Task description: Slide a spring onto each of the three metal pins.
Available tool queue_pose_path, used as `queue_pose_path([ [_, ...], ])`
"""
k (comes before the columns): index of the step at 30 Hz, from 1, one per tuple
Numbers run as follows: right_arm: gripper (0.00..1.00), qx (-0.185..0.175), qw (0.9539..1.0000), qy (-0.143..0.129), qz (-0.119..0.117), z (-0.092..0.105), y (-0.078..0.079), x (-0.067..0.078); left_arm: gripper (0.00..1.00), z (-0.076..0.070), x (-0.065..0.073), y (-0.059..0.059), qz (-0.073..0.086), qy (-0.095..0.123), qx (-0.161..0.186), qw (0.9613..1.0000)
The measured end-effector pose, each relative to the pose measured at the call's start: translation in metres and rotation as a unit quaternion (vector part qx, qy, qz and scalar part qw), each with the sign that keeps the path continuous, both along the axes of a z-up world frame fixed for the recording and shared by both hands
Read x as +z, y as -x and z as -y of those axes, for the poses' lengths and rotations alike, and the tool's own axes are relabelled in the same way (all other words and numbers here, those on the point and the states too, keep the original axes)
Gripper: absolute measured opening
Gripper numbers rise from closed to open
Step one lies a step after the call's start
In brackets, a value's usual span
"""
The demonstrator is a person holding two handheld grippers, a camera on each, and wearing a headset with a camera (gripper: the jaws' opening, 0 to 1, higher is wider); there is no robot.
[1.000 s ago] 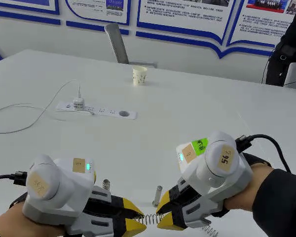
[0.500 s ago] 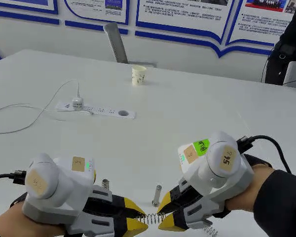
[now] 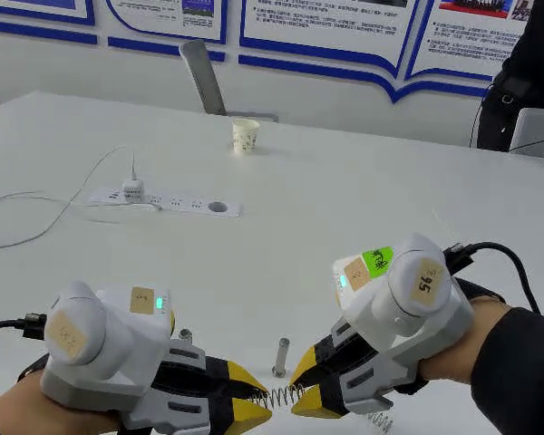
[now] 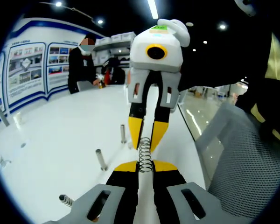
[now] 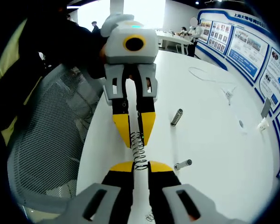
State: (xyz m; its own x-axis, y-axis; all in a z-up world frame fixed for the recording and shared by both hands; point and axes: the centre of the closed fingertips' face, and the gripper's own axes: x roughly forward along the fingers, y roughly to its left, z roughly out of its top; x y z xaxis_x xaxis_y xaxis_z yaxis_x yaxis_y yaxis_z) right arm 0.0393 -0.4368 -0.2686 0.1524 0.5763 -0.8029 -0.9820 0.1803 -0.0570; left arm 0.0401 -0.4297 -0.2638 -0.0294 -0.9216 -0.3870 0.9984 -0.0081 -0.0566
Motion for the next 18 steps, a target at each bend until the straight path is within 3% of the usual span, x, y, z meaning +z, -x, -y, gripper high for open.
queue_pose_path([
  [18, 0.12, -0.004, 0.9999, -0.011, -0.004, -0.003, 0.003, 0.012, 0.10, 0.004, -0.006, -0.001, 0.013, -0.008, -0.005, 0.9999],
])
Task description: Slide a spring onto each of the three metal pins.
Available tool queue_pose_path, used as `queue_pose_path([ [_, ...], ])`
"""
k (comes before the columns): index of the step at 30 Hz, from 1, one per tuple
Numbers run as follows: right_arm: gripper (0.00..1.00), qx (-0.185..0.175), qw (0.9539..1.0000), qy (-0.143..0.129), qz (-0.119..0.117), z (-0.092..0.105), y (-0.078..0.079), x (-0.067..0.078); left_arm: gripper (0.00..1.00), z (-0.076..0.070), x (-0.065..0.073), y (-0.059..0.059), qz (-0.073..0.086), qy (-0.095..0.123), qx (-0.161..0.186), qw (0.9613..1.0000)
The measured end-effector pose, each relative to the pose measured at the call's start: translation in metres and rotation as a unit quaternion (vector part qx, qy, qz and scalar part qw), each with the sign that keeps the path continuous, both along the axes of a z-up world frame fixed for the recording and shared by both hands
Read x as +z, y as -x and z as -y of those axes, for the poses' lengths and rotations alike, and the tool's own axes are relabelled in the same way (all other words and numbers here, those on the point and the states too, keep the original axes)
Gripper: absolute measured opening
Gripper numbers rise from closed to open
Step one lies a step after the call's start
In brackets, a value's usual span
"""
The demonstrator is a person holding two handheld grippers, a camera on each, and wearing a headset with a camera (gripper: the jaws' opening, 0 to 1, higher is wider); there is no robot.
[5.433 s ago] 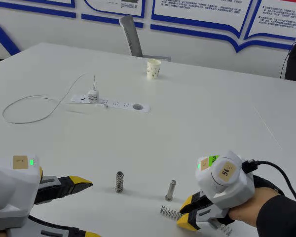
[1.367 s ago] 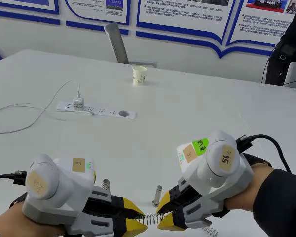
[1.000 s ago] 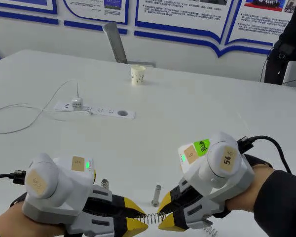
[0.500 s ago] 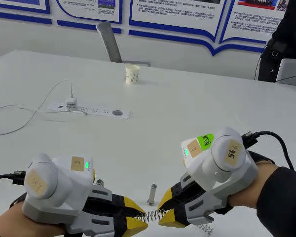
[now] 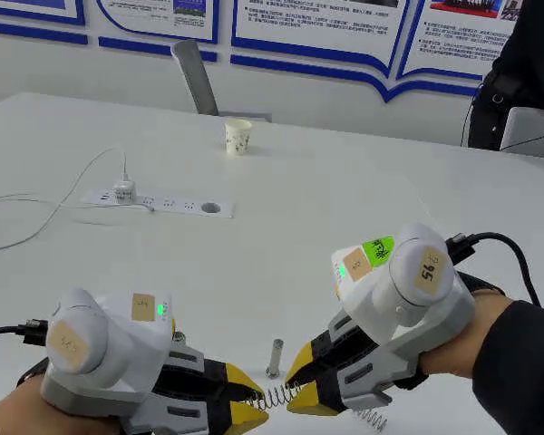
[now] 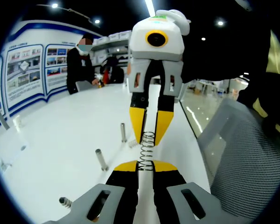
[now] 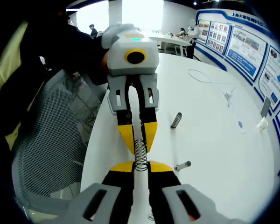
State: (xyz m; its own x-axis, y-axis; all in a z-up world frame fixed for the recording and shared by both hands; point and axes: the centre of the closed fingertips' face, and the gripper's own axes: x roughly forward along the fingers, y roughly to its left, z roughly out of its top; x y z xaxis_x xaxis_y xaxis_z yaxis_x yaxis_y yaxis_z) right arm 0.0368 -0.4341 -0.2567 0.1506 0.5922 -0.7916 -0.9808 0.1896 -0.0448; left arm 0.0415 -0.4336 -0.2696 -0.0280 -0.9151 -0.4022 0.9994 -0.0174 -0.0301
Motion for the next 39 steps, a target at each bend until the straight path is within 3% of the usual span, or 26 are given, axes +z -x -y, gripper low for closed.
queue_pose_path([
  [39, 0.12, 0.016, 0.9994, 0.013, 0.027, -0.011, -0.003, 0.015, 0.11, 0.014, -0.003, -0.003, 0.002, 0.005, 0.008, 1.0000],
])
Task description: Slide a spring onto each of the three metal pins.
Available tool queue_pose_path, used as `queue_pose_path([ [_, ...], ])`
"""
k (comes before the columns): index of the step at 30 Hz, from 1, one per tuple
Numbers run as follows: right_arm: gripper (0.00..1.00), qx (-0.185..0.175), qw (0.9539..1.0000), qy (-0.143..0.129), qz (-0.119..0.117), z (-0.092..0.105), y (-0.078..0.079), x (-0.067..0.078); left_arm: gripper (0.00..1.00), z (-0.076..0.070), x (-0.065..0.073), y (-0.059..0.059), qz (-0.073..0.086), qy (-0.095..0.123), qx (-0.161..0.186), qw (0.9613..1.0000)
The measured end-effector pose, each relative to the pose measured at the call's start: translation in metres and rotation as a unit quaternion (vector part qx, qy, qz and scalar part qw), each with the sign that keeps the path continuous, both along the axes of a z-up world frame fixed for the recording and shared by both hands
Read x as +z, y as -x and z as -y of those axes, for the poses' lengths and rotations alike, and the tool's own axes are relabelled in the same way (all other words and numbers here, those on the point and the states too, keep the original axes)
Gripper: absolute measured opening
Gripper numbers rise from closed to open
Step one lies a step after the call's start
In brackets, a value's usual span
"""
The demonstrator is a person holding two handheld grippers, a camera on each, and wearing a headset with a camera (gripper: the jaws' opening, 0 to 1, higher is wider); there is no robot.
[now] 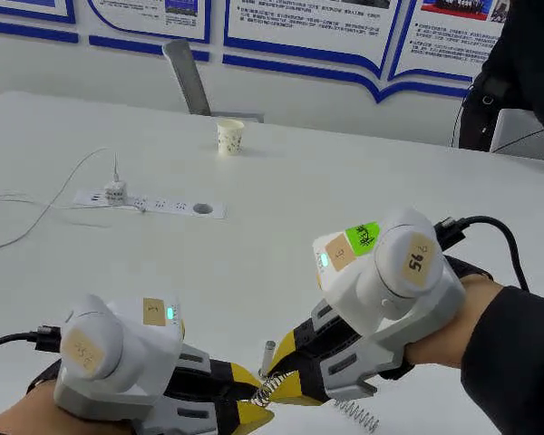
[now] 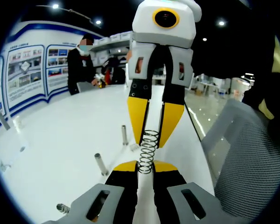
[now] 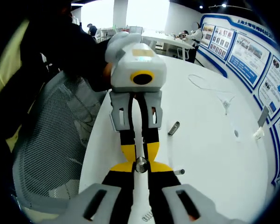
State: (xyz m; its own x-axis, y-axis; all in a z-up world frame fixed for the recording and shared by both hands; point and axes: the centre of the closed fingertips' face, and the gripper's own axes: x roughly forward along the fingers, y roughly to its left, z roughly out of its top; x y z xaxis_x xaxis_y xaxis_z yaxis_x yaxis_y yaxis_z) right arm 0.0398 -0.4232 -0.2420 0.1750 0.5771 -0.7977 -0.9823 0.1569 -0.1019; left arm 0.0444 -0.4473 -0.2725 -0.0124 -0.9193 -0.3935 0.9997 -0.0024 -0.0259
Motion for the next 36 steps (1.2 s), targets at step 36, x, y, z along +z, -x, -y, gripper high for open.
queue_pose_path([
  [36, 0.12, -0.026, 0.9993, 0.025, 0.010, 0.024, -0.025, 0.011, 0.34, -0.040, 0.000, -0.005, -0.015, -0.008, 0.039, 0.9991],
])
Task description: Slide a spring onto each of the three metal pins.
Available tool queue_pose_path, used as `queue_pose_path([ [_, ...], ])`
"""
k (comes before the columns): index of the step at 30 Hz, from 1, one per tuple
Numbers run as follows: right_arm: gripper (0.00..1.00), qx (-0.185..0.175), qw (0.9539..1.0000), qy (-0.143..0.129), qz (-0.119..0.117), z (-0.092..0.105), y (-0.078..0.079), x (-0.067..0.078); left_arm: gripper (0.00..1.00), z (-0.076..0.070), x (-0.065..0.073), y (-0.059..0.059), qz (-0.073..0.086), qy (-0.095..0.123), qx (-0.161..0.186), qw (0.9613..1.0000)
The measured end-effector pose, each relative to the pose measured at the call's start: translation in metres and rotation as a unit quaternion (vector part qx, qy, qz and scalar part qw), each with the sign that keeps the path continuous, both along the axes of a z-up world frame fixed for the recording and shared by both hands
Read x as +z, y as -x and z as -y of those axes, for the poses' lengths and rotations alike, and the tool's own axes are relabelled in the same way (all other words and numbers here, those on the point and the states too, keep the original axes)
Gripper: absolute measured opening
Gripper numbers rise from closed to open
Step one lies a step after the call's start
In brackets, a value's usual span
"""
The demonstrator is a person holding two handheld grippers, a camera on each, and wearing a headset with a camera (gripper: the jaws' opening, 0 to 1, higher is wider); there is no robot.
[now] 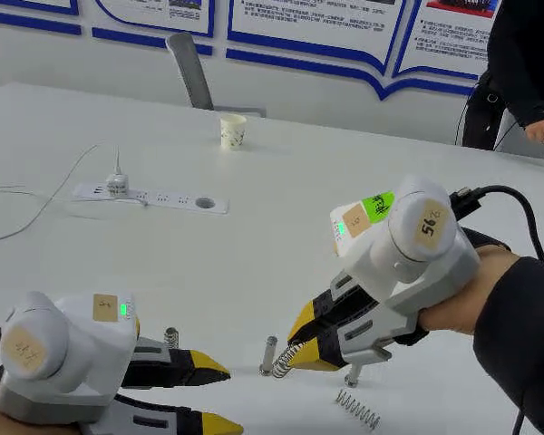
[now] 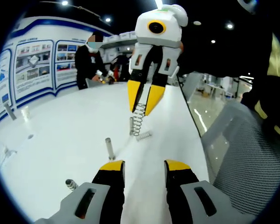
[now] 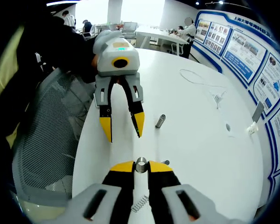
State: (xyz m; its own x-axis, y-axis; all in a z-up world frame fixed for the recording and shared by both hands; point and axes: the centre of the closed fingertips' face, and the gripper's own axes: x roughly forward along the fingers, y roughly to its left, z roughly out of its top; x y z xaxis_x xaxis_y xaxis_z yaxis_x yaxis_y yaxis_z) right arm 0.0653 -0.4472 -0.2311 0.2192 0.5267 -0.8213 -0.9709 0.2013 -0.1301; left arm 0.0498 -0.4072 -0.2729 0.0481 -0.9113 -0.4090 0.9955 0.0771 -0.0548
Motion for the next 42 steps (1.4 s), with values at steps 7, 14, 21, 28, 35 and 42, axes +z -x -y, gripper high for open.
queue_pose_path([
  [7, 0.12, -0.004, 0.9999, 0.009, 0.004, 0.004, -0.012, 0.005, 0.40, -0.011, -0.001, 0.001, -0.005, 0.000, 0.006, 1.0000],
  [14, 0.12, -0.009, 0.9998, 0.018, 0.009, 0.009, -0.025, 0.009, 0.46, -0.022, -0.003, -0.001, -0.010, -0.004, 0.018, 0.9998],
  [21, 0.12, -0.014, 0.9996, 0.023, 0.010, 0.013, -0.033, 0.008, 0.53, -0.035, -0.005, -0.004, -0.019, -0.003, 0.035, 0.9992],
  [28, 0.12, -0.018, 0.9994, 0.030, 0.004, 0.015, -0.038, 0.003, 0.61, -0.043, 0.000, -0.004, -0.027, 0.008, 0.050, 0.9983],
  [35, 0.12, -0.018, 0.9991, 0.038, -0.001, 0.011, -0.045, -0.002, 0.66, -0.051, 0.001, -0.004, -0.031, 0.014, 0.063, 0.9974],
  [42, 0.12, -0.014, 0.9986, 0.049, -0.009, 0.009, -0.050, -0.010, 0.70, -0.059, 0.001, -0.006, -0.035, 0.016, 0.078, 0.9962],
])
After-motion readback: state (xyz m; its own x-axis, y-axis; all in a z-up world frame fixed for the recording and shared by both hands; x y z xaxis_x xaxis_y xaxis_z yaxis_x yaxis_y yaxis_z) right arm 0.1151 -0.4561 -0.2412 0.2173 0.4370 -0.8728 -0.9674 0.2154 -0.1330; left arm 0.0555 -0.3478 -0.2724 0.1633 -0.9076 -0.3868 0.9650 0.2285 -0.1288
